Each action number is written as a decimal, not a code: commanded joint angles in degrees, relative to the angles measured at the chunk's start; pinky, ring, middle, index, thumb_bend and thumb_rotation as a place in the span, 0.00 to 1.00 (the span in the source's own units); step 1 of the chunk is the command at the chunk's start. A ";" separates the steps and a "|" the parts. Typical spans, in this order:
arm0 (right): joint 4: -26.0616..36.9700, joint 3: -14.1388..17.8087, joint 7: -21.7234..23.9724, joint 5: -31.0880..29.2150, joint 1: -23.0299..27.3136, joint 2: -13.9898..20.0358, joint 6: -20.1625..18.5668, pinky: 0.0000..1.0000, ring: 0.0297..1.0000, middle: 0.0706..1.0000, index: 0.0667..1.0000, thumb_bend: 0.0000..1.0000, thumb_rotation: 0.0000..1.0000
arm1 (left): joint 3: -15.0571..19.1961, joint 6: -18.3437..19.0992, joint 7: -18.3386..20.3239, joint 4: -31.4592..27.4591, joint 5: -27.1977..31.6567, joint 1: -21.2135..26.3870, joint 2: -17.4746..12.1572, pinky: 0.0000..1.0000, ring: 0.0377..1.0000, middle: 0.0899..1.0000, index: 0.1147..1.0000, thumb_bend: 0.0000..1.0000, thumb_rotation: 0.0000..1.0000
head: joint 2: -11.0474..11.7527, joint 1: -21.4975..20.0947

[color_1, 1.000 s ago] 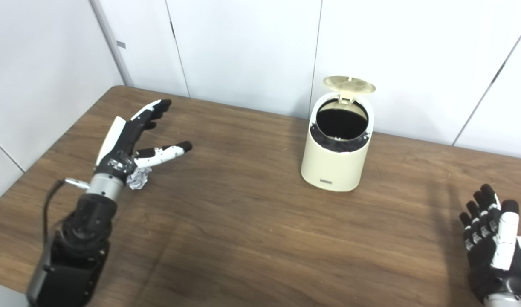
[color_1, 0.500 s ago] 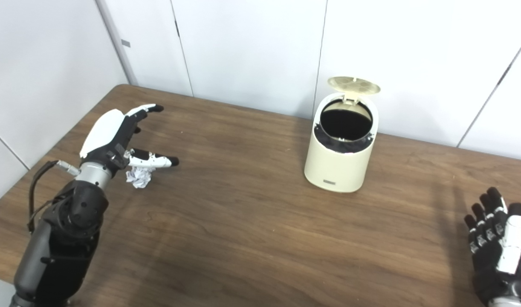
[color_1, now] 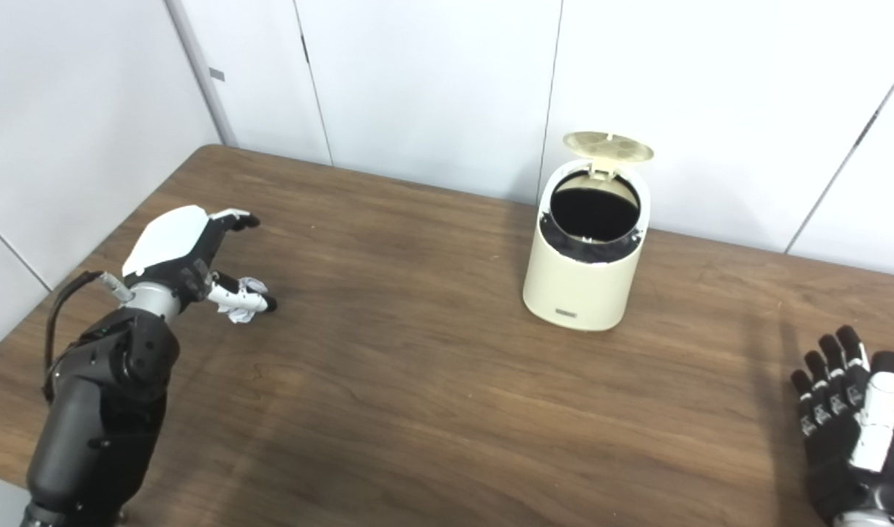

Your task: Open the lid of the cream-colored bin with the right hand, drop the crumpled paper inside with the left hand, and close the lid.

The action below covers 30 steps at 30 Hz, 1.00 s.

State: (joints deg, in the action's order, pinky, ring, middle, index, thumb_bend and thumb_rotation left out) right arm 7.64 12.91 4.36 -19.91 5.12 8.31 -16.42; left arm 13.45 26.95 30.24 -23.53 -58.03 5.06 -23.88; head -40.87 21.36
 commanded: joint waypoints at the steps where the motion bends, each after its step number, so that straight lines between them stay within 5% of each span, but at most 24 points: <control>1: 1.05 0.30 0.80 -0.80 1.33 0.50 1.91 1.00 1.00 1.00 1.00 0.56 0.98 | 0.58 -0.11 -1.13 0.08 -1.71 1.49 -1.90 0.78 0.87 0.84 0.81 0.96 0.14 | -0.04 0.03; 9: 0.50 0.58 0.38 -1.00 1.46 0.29 1.66 1.00 1.00 0.99 1.00 0.60 0.94 | 3.02 -0.04 4.47 0.95 -5.27 2.39 0.51 0.81 0.92 0.90 0.83 0.95 0.13 | -0.22 0.31; 16: -0.05 0.65 0.83 -1.82 1.65 0.37 1.87 1.00 1.00 0.98 1.00 0.60 0.93 | 1.36 -0.10 4.20 3.15 -6.53 1.92 -0.90 0.78 0.91 0.92 0.82 0.94 0.14 | -0.23 0.41; 30: 0.35 0.20 0.48 -1.20 1.75 0.75 1.28 1.00 0.99 0.97 1.00 0.57 0.98 | 0.68 -0.08 5.45 3.06 -3.74 1.85 -0.71 0.68 0.81 0.80 0.75 0.92 0.08 | -0.39 0.17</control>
State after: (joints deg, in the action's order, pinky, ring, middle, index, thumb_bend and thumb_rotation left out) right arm 6.50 13.15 4.34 -21.05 5.24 8.40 -16.30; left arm 13.92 26.91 36.41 -19.79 -62.03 5.27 -23.07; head -41.22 21.45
